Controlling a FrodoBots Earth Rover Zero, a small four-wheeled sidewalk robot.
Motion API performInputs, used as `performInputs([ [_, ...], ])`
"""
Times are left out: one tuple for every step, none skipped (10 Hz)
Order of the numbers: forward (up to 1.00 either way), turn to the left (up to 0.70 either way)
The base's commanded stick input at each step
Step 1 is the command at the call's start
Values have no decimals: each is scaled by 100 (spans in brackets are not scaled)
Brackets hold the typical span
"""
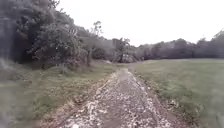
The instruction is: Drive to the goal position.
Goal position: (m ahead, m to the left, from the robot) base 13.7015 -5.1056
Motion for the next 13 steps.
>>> performInputs([
  [70, 0],
  [70, 0],
  [70, 0],
  [70, 0],
  [70, -35],
  [70, -35],
  [70, -35],
  [70, -35],
  [70, -35],
  [70, -35],
  [70, -35],
  [70, 0],
  [70, 0],
])
